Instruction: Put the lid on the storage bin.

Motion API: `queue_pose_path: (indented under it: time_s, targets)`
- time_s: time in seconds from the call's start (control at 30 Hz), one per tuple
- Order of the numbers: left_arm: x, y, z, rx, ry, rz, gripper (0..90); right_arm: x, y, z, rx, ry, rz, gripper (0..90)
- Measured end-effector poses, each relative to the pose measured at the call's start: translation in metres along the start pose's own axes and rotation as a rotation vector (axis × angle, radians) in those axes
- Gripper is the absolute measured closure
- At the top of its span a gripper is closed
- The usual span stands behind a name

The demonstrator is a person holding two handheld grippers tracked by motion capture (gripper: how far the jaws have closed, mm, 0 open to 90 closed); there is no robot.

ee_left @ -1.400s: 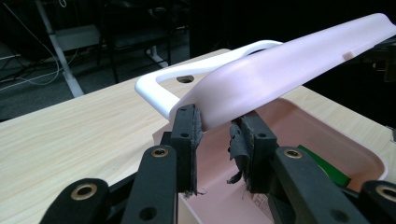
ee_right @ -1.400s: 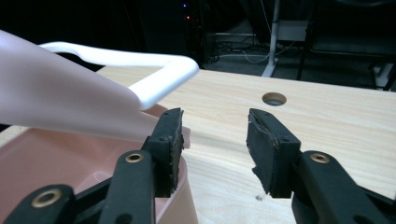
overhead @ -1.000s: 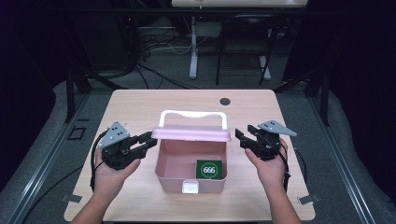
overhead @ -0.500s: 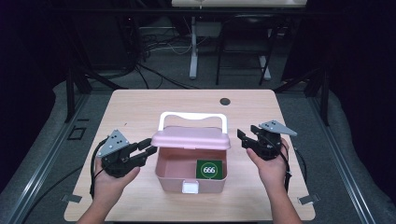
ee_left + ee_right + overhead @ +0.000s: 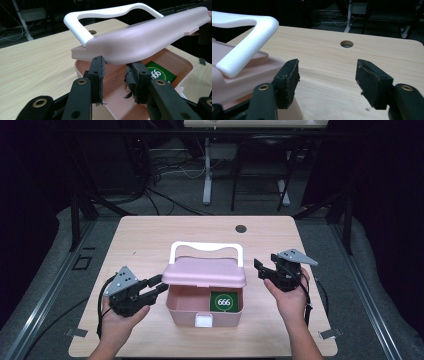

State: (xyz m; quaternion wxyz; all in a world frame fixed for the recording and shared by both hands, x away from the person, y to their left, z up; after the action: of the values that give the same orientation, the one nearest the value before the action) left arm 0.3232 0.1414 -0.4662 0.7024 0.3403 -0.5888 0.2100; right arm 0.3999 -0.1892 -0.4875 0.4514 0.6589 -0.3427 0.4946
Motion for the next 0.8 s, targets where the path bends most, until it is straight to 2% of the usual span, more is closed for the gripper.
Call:
queue_pose_path:
  time_s: [0.1, 0.27, 0.8]
  targets:
    - [-0.005, 0.001, 0.001, -0.005, 0.008, -0.001, 67.1, 0.000, 0.000, 0.001, -0.002, -0.010, 0.011, 33.0]
    - [-0.011, 0.002, 0.001, -0.003, 0.004, -0.007, 66.8, -0.003, -0.002, 0.005, -0.017, 0.002, 0.007, 29.0]
    - [-0.030, 0.006, 0.003, -0.008, 0.016, -0.031, 66.9, -0.003, -0.001, 0.003, -0.013, 0.009, -0.010, 28.6]
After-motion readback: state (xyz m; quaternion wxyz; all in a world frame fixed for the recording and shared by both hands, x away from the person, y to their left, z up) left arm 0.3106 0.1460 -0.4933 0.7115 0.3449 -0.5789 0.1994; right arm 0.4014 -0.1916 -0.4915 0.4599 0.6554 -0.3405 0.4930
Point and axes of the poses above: each handheld gripper's, and its own axes: y roughly backward along the jaws, x roughly out of its top, z roughly to its right, the point moved 8 cm from there along -y, roughly forward along the jaws, and after that the axes turned 9 degrees about z, right-handed, at the moved point
